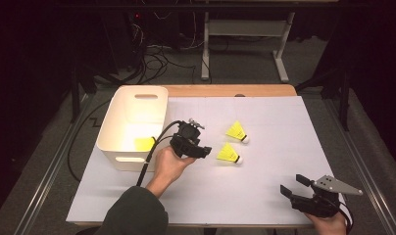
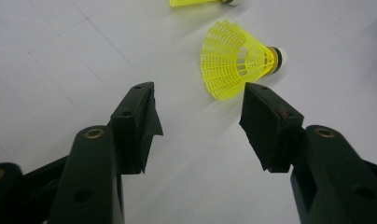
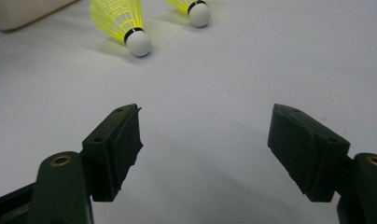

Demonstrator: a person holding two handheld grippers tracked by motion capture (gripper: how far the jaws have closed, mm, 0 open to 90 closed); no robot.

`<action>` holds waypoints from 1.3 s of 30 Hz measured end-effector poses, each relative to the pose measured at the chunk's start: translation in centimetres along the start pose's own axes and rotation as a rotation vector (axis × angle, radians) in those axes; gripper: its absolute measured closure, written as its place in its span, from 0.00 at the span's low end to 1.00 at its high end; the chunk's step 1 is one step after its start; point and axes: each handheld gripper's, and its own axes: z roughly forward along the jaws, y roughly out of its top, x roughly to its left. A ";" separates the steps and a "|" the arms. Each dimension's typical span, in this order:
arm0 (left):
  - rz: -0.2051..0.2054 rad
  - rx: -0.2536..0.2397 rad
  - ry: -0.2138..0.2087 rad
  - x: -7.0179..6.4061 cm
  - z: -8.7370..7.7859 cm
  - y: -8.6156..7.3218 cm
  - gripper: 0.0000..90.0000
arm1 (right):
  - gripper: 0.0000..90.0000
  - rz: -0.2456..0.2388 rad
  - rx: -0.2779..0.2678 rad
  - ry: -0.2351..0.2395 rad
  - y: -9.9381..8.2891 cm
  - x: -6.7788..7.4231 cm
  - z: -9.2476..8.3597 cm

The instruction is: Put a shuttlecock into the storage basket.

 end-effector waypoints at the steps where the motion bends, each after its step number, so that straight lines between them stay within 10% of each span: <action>1: -0.002 -0.002 -0.001 0.0 0.1 0.0 0.51 | 0.29 0.000 0.000 0.000 0.0 0.0 0.0; 39: 0.019 0.018 -0.050 -1.1 2.7 -0.3 0.50 | 0.29 -0.002 -0.001 0.002 0.0 0.0 0.0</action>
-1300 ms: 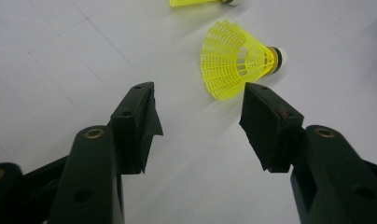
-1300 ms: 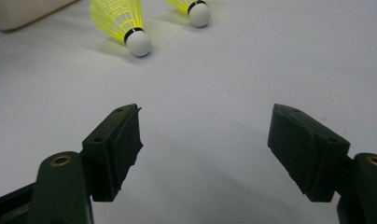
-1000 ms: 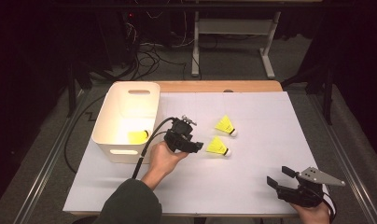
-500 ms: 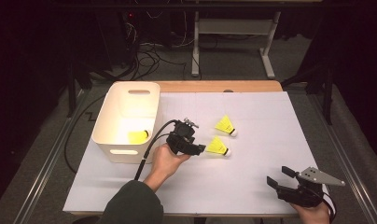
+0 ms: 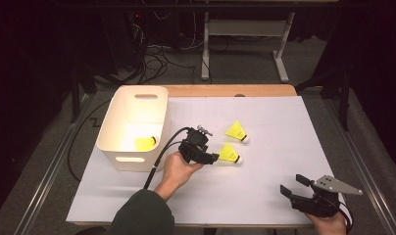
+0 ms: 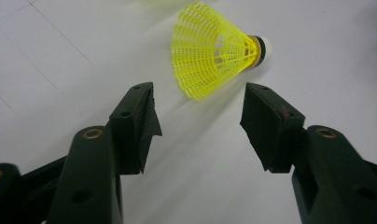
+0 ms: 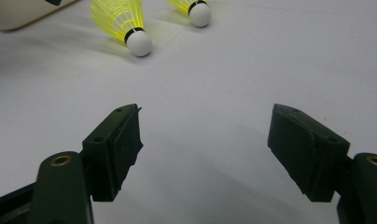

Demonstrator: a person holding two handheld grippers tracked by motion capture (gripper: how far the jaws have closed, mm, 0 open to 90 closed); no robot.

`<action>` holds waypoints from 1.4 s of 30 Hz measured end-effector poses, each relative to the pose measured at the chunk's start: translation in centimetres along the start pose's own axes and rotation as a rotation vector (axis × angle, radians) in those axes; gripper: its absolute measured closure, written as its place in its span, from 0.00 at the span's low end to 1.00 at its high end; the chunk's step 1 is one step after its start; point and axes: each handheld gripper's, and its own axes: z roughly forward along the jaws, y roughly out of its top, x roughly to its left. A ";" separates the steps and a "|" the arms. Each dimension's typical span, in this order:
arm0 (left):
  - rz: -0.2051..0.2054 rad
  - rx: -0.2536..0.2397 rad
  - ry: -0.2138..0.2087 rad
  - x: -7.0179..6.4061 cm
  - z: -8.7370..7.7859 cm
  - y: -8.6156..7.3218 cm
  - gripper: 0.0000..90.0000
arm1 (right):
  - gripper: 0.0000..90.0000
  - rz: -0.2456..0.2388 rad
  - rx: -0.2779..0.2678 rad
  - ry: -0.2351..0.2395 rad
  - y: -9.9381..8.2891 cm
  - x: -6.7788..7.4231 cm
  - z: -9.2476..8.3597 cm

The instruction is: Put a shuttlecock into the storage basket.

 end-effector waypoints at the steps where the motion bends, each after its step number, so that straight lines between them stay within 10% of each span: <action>1: 0.000 0.002 -0.001 0.0 0.1 0.0 0.50 | 0.29 0.000 0.000 0.000 0.0 0.0 0.0; 42: 0.058 0.016 -0.013 -1.0 2.5 1.8 0.52 | 0.29 0.000 0.004 -0.003 0.0 0.0 0.0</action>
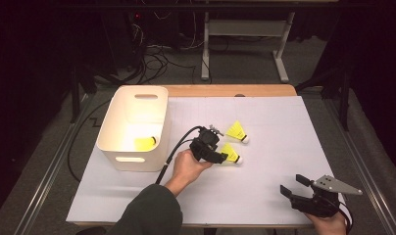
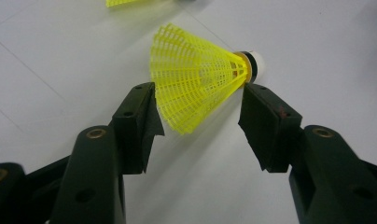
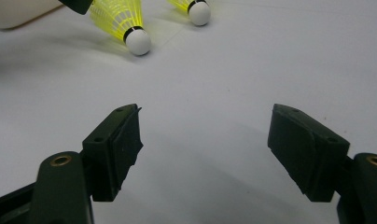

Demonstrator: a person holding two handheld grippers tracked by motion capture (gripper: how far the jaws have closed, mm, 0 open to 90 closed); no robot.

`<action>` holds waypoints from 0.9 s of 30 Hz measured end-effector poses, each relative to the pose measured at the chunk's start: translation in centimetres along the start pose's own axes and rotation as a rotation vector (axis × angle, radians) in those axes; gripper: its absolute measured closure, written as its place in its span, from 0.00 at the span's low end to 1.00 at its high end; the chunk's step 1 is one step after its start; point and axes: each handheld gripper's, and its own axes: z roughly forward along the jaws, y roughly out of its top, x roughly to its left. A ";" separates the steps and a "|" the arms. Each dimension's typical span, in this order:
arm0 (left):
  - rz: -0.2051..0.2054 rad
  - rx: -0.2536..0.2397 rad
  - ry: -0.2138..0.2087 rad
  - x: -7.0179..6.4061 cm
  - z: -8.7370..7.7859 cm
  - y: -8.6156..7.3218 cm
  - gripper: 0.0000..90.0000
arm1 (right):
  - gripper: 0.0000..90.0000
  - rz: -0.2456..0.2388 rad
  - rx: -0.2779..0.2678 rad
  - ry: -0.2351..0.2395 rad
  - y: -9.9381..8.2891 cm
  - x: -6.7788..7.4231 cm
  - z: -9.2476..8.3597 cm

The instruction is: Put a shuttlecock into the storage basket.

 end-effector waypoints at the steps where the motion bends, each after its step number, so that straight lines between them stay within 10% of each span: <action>1: 0.000 0.001 -0.002 0.0 0.1 0.0 0.53 | 0.29 0.000 0.000 0.000 0.0 0.0 0.0; 27: 0.028 -0.007 -0.032 -0.1 1.1 0.4 0.72 | 0.29 -0.001 0.001 0.000 0.0 0.0 0.0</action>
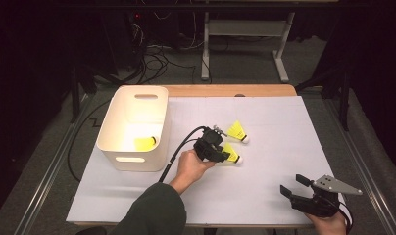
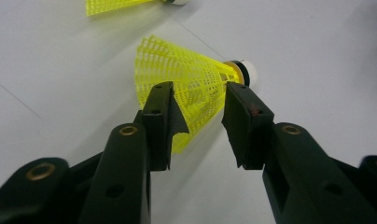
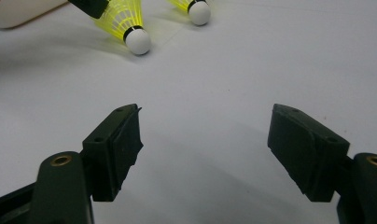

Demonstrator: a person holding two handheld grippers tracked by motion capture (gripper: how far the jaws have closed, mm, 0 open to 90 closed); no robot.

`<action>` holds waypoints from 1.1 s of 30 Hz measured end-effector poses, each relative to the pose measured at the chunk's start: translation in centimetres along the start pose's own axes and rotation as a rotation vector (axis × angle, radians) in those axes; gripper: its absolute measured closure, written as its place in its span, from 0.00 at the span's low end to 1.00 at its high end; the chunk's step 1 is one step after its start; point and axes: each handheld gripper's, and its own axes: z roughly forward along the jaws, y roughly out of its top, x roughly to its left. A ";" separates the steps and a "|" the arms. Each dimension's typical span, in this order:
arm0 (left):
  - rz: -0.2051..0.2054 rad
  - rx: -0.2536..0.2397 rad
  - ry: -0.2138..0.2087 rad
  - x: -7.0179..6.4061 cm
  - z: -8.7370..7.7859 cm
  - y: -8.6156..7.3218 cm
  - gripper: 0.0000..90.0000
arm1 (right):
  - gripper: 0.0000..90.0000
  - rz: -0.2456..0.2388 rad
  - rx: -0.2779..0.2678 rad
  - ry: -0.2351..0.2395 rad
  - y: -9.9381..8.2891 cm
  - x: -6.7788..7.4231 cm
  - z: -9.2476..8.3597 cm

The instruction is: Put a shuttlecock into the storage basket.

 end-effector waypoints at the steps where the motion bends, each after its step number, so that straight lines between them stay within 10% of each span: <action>1: 0.002 0.000 0.000 0.0 0.0 0.0 0.72 | 0.29 0.000 0.000 0.000 0.0 0.0 0.0; 33: 0.060 0.033 -0.021 -0.4 -0.3 -0.1 0.96 | 0.29 0.002 0.005 -0.002 0.0 0.0 0.0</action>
